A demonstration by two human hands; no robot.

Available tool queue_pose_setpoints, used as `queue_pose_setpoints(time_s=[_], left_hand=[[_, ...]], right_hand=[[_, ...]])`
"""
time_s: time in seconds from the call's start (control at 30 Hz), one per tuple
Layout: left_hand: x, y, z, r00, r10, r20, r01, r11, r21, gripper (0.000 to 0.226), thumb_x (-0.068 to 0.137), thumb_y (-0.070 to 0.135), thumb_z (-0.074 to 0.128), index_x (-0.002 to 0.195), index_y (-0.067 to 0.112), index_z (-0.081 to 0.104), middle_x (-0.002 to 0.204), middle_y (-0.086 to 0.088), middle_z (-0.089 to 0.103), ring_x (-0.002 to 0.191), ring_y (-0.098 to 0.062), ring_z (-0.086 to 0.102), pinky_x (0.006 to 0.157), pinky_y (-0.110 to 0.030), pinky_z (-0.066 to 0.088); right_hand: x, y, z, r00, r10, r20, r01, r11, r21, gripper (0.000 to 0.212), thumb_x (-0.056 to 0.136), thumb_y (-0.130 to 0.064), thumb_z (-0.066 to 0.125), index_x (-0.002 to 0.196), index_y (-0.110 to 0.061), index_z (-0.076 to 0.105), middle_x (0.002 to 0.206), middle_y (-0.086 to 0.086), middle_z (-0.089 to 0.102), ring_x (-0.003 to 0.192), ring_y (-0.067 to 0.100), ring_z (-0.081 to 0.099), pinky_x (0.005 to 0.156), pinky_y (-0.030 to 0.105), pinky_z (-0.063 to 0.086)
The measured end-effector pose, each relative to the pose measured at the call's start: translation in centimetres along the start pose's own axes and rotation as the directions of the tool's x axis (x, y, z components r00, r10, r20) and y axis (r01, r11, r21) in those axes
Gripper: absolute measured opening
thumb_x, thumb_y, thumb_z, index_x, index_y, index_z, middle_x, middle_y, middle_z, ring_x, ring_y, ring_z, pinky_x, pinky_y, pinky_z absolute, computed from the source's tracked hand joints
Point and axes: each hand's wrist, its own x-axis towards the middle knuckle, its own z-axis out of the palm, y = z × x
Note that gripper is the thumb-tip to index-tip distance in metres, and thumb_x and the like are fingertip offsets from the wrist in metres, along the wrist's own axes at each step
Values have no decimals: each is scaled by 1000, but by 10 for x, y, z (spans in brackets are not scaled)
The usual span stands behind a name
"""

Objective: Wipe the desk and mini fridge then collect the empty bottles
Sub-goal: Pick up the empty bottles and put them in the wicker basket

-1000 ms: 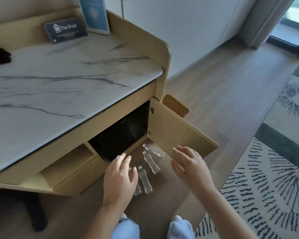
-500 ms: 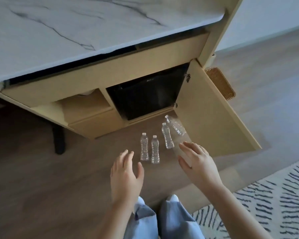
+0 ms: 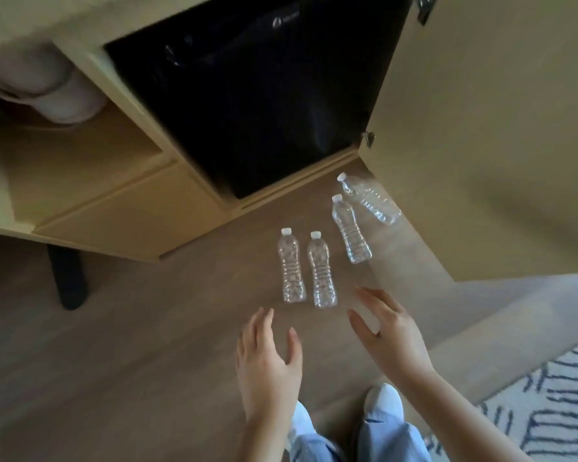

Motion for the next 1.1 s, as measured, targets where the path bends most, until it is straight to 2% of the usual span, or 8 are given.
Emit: queue_pose_setpoints(time_s=[0.13,0.23,0.47,0.57,0.67,0.77,0.93,1.1], left_hand=[[5,-51,70,998,-46,43,47,999,-10,49,77,38,45,106,4,64,105,-14,65,93,-34,64,76,-38,52],[10,-91,119,995,-48,82,47,999,14,49,77,38,46,107,4,64,106,-16,64,95,-35,64,76,-42,53],[35,-145,219,989,-66,135,56,996,74,51,79,39,48,113,4,62,114,-18,63,102,-39,60,83,-46,50],[50,-155,251,975,-166,145,161,986,43,56,81,30,64,130,7,49,131,-16,52,120,-36,48,95,-42,41],[61,-162,273,966,-190,176,191,981,9,65,82,34,63,139,13,38,140,-11,42,128,-28,39,100,-37,36],[69,-169,291,953,-228,198,234,972,-8,69,82,38,62,141,16,33,140,-10,40,129,-26,37,101,-38,38],[77,-168,307,946,-248,208,261,965,-37,70,82,33,63,142,18,31,139,-9,42,128,-25,36,100,-36,34],[81,-164,311,924,-308,229,337,935,-105,73,79,29,68,141,18,31,134,-8,46,123,-21,39,96,-34,37]], right_hand=[[18,54,74,993,121,14,-122,991,58,38,81,-20,68,119,-18,61,119,-4,60,91,21,63,73,13,35],[30,96,126,985,164,51,-168,983,71,40,80,-19,68,120,-17,61,119,-2,61,83,24,63,68,12,32],[64,172,213,968,242,70,-248,963,103,46,81,-27,67,125,-21,55,122,-1,56,109,17,57,78,18,37],[81,192,239,957,277,82,-286,950,128,55,80,-31,67,132,-25,48,129,-2,48,118,14,50,85,18,35],[92,204,260,955,292,58,-297,944,144,62,78,-35,69,134,-30,44,135,0,43,126,16,43,93,22,36],[97,210,275,957,286,55,-291,942,166,69,75,-32,72,136,-34,39,135,2,43,125,18,43,94,26,40],[100,209,286,970,242,-16,-232,945,230,73,73,-21,75,136,-28,40,125,4,49,114,15,52,86,16,37],[99,206,288,958,284,-39,-256,910,326,72,71,-13,76,132,-31,41,110,-2,46,100,11,51,80,-1,27]])
